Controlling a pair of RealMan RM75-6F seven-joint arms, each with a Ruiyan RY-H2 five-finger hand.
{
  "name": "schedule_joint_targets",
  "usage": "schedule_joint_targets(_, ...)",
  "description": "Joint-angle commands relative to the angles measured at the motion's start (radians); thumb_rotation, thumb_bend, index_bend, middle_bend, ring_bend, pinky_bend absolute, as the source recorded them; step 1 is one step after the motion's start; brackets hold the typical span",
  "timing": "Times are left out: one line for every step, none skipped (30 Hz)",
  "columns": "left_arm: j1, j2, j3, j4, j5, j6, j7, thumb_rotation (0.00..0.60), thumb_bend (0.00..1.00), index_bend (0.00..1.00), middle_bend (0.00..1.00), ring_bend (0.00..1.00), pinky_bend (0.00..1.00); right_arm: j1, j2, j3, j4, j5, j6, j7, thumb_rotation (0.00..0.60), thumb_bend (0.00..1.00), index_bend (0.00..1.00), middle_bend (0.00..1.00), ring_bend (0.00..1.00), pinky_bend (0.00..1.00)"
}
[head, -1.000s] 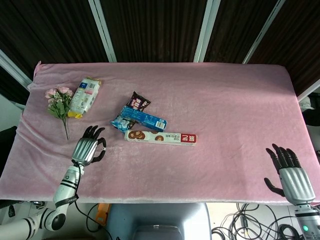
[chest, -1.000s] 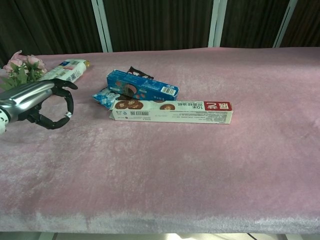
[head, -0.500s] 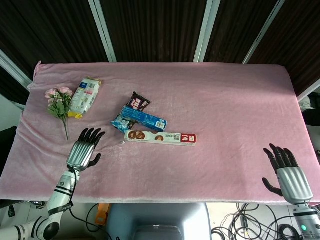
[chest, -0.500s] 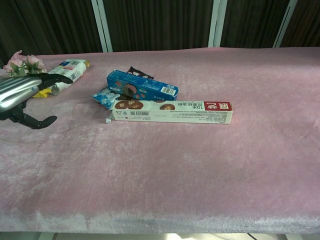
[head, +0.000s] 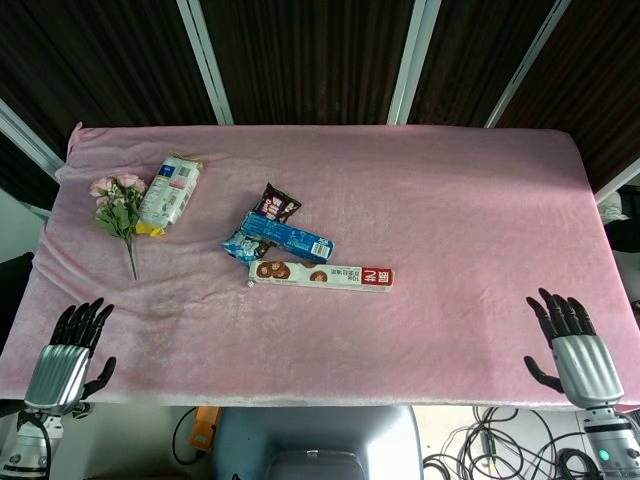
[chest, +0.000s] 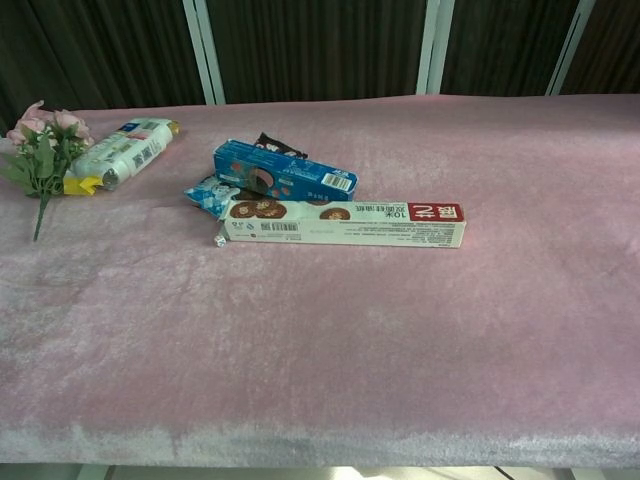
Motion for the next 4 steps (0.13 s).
schedule_joint_targets(0.016, 0.038, 0.023, 0.001, 0.042, -0.003, -0.001, 0.6, 0.39, 0.0, 0.0, 0.0, 0.01, -0.003, -0.004, -0.005, -0.003, -0.011, 0.008, -0.004, 0.6, 0.39, 0.0, 0.0, 0.0, 0.0)
schedule_joint_targets(0.015, 0.038, 0.02, 0.001, 0.039, -0.01, 0.002, 0.6, 0.39, 0.0, 0.0, 0.0, 0.01, -0.003, -0.003, -0.004, -0.002, -0.012, 0.009, -0.004, 0.6, 0.4, 0.0, 0.0, 0.0, 0.0)
schedule_joint_targets(0.016, 0.039, 0.015, 0.0, 0.039, -0.015, 0.005, 0.6, 0.39, 0.0, 0.0, 0.0, 0.01, -0.003, -0.003, -0.004, 0.0, -0.013, 0.01, -0.004, 0.6, 0.4, 0.0, 0.0, 0.0, 0.0)
schedule_joint_targets(0.016, 0.039, 0.013, 0.0, 0.042, -0.016, 0.004, 0.6, 0.39, 0.0, 0.0, 0.0, 0.01, -0.003, -0.003, -0.005, 0.0, -0.013, 0.008, -0.002, 0.6, 0.4, 0.0, 0.0, 0.0, 0.0)
